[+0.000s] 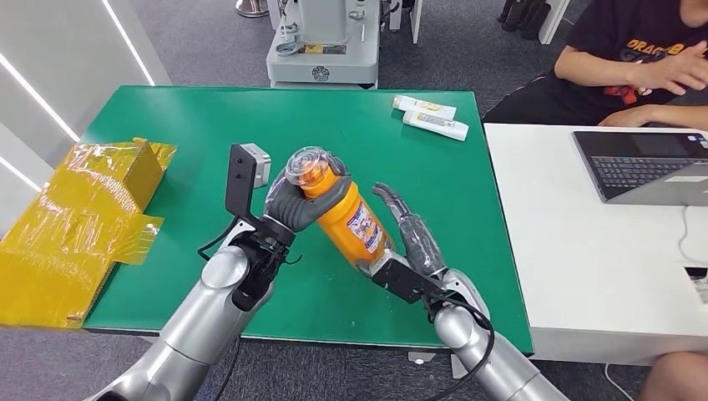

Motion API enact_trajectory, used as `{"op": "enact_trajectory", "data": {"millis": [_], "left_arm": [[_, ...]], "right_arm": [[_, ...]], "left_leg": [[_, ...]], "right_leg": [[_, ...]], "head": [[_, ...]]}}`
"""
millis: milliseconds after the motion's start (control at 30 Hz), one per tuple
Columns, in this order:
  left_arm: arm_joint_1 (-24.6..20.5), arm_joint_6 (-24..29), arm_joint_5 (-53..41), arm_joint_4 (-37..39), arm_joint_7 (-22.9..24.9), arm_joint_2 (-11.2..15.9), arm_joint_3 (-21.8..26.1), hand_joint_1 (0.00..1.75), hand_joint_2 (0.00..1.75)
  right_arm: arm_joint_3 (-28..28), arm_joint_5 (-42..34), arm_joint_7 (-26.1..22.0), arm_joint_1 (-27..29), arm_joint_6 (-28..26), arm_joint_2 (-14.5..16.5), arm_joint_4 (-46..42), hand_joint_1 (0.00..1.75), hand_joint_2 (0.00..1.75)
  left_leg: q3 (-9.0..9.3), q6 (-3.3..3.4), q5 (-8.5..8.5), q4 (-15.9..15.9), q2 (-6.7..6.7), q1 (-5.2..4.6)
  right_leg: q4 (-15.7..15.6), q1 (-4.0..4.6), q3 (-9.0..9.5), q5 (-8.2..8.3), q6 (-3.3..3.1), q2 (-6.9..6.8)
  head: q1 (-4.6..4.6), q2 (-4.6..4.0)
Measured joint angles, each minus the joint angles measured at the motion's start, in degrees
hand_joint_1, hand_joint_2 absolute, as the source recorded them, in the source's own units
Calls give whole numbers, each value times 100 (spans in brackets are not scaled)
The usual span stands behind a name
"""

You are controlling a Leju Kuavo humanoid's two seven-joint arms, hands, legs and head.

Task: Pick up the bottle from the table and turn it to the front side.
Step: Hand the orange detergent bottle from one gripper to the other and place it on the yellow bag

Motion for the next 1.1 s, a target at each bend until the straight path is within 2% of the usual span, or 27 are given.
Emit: {"op": "enact_trajectory", "data": {"millis": [267, 400, 667, 833, 1100], "left_arm": [[-1, 60, -19, 1, -43, 21, 1, 175, 175], [36, 134, -161, -200, -214, 236, 69, 175, 175], [100, 147, -384, -533, -296, 530, 433, 175, 175], [-59, 277, -1006, -758, -258, 879, 628, 175, 175], [-620, 363, -2346, -911, 16, 1462, 791, 175, 175]], "right_arm": [[-51, 116, 95, 63, -106, -27, -210, 0, 175], [-63, 248, -9, 380, -661, -56, -1134, 0, 175], [-36, -37, -170, 898, -1160, -85, -2127, 0, 175], [-30, -50, -274, 1433, -1405, -113, -2571, 0, 175], [-46, -201, -387, 1989, -1402, -136, -2936, 0, 175]], "left_leg": [[0, 0, 0, 0, 0, 0], [1, -1, 0, -7, 1, 1], [1, -1, 0, -10, 0, 1], [2, -3, -1, -10, 1, 2], [3, -5, -1, -11, 5, 4]], "right_leg": [[0, 0, 0, 0, 0, 0], [2, 0, 0, -1, -1, 1], [1, 1, -2, -6, -7, -1], [2, 4, -3, -6, -8, 0], [3, 8, -3, -7, -12, 2]], "head": [[-1, 0], [-2, 0], [0, 0], [-1, 0], [-1, 0]]}}
